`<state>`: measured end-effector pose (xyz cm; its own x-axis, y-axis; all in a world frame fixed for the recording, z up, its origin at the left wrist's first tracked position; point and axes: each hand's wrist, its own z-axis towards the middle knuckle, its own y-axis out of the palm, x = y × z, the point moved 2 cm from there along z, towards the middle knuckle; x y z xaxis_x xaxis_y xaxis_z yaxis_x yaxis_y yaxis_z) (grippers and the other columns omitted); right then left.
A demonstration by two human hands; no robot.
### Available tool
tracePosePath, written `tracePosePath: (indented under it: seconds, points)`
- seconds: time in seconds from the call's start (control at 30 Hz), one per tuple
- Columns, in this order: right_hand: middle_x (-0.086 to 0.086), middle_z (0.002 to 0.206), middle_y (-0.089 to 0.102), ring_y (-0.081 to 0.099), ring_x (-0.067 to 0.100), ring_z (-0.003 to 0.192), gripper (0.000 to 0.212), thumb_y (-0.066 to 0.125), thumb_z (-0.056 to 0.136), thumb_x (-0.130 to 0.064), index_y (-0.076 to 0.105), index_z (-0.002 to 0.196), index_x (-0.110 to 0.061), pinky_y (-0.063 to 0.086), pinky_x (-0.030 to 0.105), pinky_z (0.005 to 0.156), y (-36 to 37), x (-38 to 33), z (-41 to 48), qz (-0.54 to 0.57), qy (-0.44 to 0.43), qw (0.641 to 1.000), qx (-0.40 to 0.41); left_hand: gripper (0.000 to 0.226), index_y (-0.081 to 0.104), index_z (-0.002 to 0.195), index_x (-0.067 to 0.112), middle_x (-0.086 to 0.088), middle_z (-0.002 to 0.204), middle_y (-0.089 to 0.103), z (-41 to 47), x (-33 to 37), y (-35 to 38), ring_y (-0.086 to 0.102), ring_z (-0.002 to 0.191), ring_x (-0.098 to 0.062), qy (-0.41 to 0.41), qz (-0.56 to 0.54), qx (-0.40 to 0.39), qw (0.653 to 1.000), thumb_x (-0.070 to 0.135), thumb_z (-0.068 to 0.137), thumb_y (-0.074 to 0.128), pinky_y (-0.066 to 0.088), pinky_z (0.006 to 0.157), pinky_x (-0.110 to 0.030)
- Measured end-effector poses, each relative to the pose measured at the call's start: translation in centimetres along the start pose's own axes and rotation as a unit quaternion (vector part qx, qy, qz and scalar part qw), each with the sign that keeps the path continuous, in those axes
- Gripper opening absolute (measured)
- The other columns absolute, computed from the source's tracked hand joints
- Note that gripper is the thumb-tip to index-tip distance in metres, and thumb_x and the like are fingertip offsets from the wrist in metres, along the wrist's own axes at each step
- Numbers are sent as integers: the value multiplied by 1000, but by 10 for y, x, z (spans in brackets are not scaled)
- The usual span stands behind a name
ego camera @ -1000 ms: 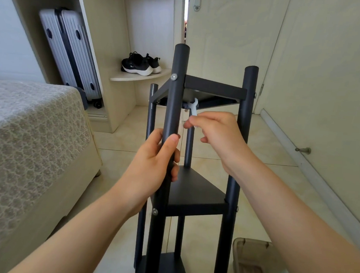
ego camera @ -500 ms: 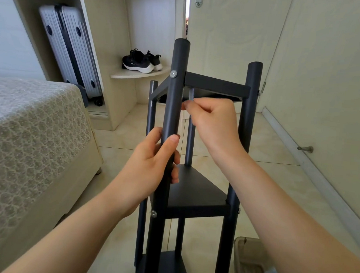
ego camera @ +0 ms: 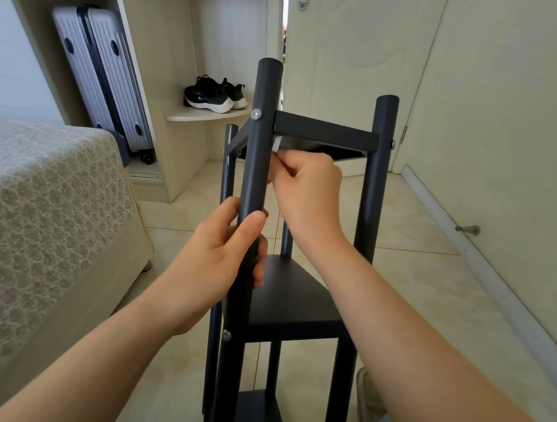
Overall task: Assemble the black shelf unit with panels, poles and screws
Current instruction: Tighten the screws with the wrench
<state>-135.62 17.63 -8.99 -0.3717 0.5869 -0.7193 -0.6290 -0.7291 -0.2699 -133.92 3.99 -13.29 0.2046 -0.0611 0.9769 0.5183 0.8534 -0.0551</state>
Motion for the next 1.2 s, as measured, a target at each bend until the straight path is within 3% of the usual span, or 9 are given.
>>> tracePosePath:
  seconds: [0.27, 0.37, 0.47, 0.6, 0.7, 0.9, 0.97, 1.07, 1.2]
  points:
    - [4, 62, 65, 60, 18, 59, 27, 60, 96, -17, 71, 73, -8, 52, 36, 63, 15, 7, 4, -10, -52, 996, 76, 38, 52, 109, 18, 2, 70, 59, -1, 2, 1, 56, 59, -18, -5, -11, -1, 1000, 47, 85, 52, 53, 60, -27]
    - [2, 59, 61, 56, 16, 56, 31, 58, 97, -18, 68, 70, -6, 49, 36, 58, 14, 8, 4, 2, -50, 996, 68, 35, 52, 106, 19, 2, 70, 59, 0, 1, 0, 57, 59, -18, -4, -4, 2, 1000, 48, 85, 52, 53, 61, -28]
    - [-6, 58, 57, 53, 8, 55, 31, 56, 98, -20, 66, 70, -10, 44, 25, 55, 8, 8, 0, 4, -36, 999, 38, 39, 51, 107, 17, 2, 70, 59, 2, 1, -1, 57, 59, -17, -5, -3, 5, 1000, 49, 85, 53, 53, 61, -27]
    - [-1, 56, 56, 54, 12, 55, 32, 56, 98, -19, 64, 69, -7, 48, 29, 56, -5, 6, -3, -16, -4, 1000, -21, 44, 52, 112, 17, 3, 71, 60, 3, -1, -2, 57, 59, -17, -8, -2, 2, 1000, 52, 83, 54, 52, 61, -26]
    - [-8, 48, 47, 46, 7, 49, 30, 58, 96, -17, 66, 68, -7, 39, 16, 52, -17, 4, -2, -12, 20, 998, -51, 42, 54, 111, 21, 5, 71, 61, 2, -2, 0, 58, 60, -17, -6, 2, -2, 1000, 53, 84, 54, 53, 62, -26]
    - [-20, 40, 45, 46, 0, 49, 26, 59, 96, -19, 72, 76, -10, 34, 10, 53, -33, 0, -2, -10, 40, 996, -79, 40, 54, 110, 23, 5, 71, 62, 2, -1, 5, 60, 59, -16, -2, 7, -7, 1000, 53, 84, 54, 54, 61, -26]
    - [-19, 39, 43, 45, 1, 47, 31, 59, 96, -18, 68, 67, -14, 32, 11, 54, -35, -2, -1, -4, 44, 996, -80, 41, 54, 110, 21, 4, 71, 62, 2, -1, 7, 60, 59, -16, -1, 8, -8, 1000, 53, 84, 54, 54, 61, -25]
    - [-15, 36, 38, 40, 4, 43, 50, 60, 95, -14, 47, 48, -24, 34, 19, 57, -36, -3, 1, 8, 42, 997, -70, 41, 54, 111, 21, 5, 71, 62, 3, 0, 9, 60, 59, -16, -2, 9, -12, 1000, 52, 85, 54, 54, 61, -25]
    - [-11, 37, 32, 33, 7, 43, 52, 61, 94, -13, 42, 46, -14, 38, 26, 58, -36, -5, 4, 18, 36, 998, -56, 49, 51, 113, 13, 3, 70, 61, 4, 1, 11, 59, 59, -17, -2, 2, -17, 1000, 52, 83, 55, 54, 61, -26]
